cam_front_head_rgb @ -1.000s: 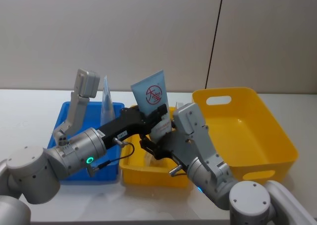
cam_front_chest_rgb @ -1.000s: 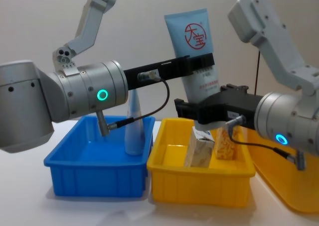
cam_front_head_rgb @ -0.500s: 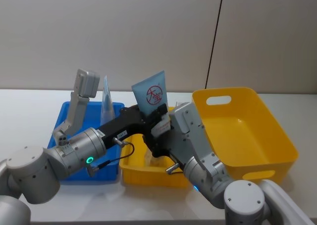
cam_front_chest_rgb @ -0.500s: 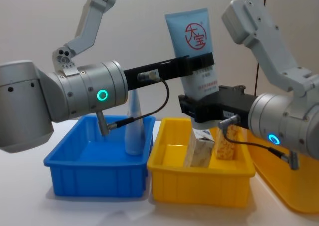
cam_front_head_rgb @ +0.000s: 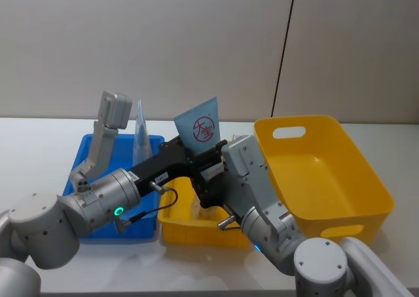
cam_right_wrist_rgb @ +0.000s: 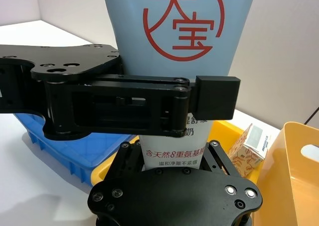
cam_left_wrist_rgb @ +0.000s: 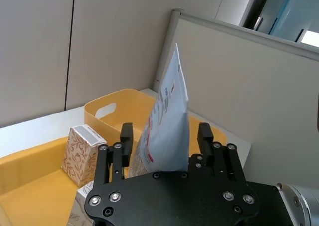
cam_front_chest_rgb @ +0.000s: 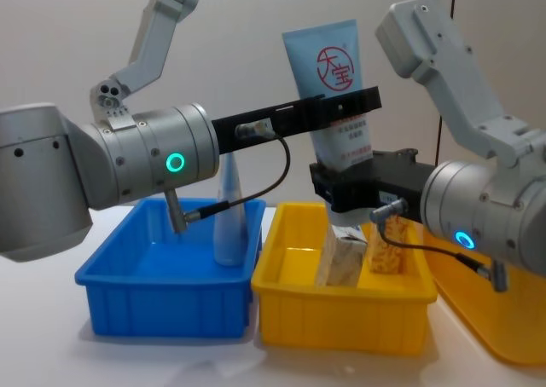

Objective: Bimanual collaborative sorting of washing and personal care products

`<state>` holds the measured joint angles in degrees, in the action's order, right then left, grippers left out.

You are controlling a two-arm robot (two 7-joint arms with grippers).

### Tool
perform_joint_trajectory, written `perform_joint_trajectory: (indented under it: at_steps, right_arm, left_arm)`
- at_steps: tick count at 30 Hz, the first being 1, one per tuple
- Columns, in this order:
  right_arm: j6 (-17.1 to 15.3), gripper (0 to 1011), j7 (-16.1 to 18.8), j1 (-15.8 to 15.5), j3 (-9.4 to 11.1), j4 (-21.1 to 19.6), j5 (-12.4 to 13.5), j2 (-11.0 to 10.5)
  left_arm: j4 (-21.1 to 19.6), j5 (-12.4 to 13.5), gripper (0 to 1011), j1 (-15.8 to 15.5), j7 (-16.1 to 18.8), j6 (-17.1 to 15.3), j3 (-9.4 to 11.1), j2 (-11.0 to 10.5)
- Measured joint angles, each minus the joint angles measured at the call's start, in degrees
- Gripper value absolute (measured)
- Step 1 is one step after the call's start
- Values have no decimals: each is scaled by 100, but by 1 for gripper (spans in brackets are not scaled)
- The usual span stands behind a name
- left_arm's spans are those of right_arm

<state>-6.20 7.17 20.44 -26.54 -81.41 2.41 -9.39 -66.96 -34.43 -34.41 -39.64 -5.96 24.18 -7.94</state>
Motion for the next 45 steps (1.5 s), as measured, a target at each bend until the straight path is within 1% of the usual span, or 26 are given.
perform_joint_trajectory:
  at_steps: [1, 3, 5, 6, 10, 16, 17, 20, 23, 30, 35, 36, 39, 42, 45]
  right_arm:
    - [0, 360, 0, 0, 0, 0, -1, 1]
    - [1, 344, -1, 0, 4, 2, -4, 3]
    - [3, 337, -9, -2, 16, 2, -8, 6]
    - [4, 332, -15, -4, 21, 2, -10, 6]
    - [11, 322, -79, -30, 74, -1, -28, 11]
    - [43, 311, -273, -111, 240, -59, -76, -6]
    - [43, 308, -273, -111, 240, -59, -76, -6]
    - [77, 297, -411, -164, 376, -109, -106, -43]
    - [108, 296, -491, -195, 460, -136, -127, -69]
    - [268, 292, -781, -230, 765, -215, -182, -125]
    - [339, 284, -966, -194, 970, -262, -200, -133]
    - [346, 284, -1020, -178, 1039, -277, -201, -131]
    - [341, 284, -1121, -151, 1174, -303, -201, -121]
    - [298, 284, -1197, -138, 1261, -321, -196, -112]
    - [160, 284, -1292, -129, 1395, -358, -178, -89]
  left_arm:
    - [0, 0, 759, 0, 0, 0, 0, 0]
    - [0, 0, 853, 0, 0, 0, 0, 0]
    - [0, 0, 890, 0, 0, 0, 0, 0]
    - [0, 0, 938, 0, 0, 0, 1, 0]
    - [0, 1, 998, 0, 1, 0, 0, 0]
    - [0, 1, 1001, 0, 2, 0, 0, 0]
    - [0, 1, 1001, 0, 2, 0, 0, 0]
    - [0, 1, 1001, 0, 2, 0, 0, 0]
    - [0, 1, 1001, 0, 2, 0, 0, 0]
    - [0, 1, 1001, 0, 2, 0, 0, 0]
    - [0, 1, 1001, 0, 2, 0, 0, 0]
    - [0, 1, 1001, 0, 2, -1, 0, 0]
    - [0, 1, 1001, 0, 2, -1, 0, 0]
    - [0, 1, 1001, 0, 1, -1, 0, 0]
    - [0, 1, 1001, 0, 1, -1, 0, 0]
